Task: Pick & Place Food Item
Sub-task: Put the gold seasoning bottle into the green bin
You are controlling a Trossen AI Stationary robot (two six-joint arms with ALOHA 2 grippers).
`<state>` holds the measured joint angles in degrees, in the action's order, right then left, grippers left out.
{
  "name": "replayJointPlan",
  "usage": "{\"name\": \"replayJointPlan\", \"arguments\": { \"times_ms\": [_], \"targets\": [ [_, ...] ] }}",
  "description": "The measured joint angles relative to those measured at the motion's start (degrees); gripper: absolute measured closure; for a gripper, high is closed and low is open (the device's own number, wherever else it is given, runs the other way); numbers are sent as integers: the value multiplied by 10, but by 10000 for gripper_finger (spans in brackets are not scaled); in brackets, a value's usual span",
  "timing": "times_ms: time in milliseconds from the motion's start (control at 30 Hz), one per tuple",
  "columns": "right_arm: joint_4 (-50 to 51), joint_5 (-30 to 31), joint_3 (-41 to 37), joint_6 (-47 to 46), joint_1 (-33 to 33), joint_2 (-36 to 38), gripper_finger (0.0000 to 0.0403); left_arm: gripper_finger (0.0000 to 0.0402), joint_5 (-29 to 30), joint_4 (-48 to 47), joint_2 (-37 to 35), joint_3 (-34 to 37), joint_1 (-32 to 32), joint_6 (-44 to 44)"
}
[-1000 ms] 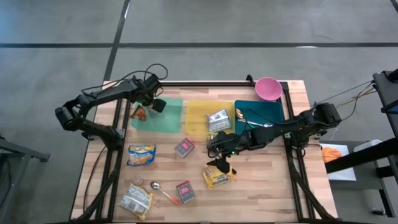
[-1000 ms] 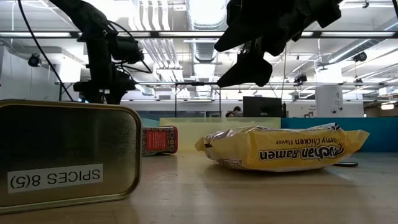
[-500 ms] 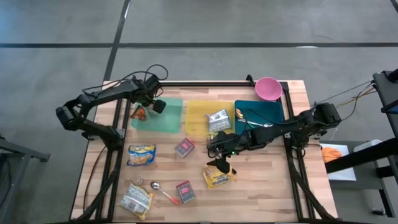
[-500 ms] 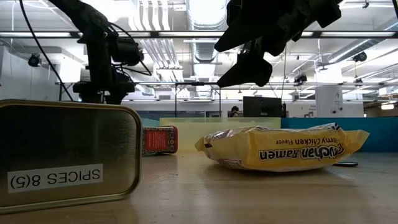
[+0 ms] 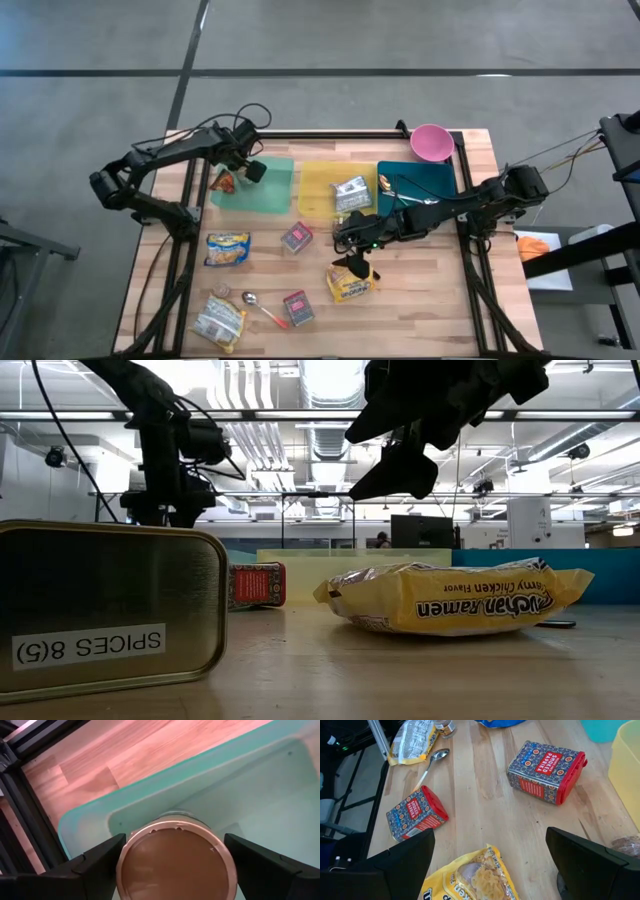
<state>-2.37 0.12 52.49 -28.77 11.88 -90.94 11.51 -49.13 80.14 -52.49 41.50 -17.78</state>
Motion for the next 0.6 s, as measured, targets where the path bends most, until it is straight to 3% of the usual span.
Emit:
{"name": "replayJointPlan", "arguments": {
  "times_ms": [600],
  "targets": [
    [0, 0, 0, 1, 0, 0, 27, 58, -17, -47, -5, -33, 0, 15]
  ]
}}
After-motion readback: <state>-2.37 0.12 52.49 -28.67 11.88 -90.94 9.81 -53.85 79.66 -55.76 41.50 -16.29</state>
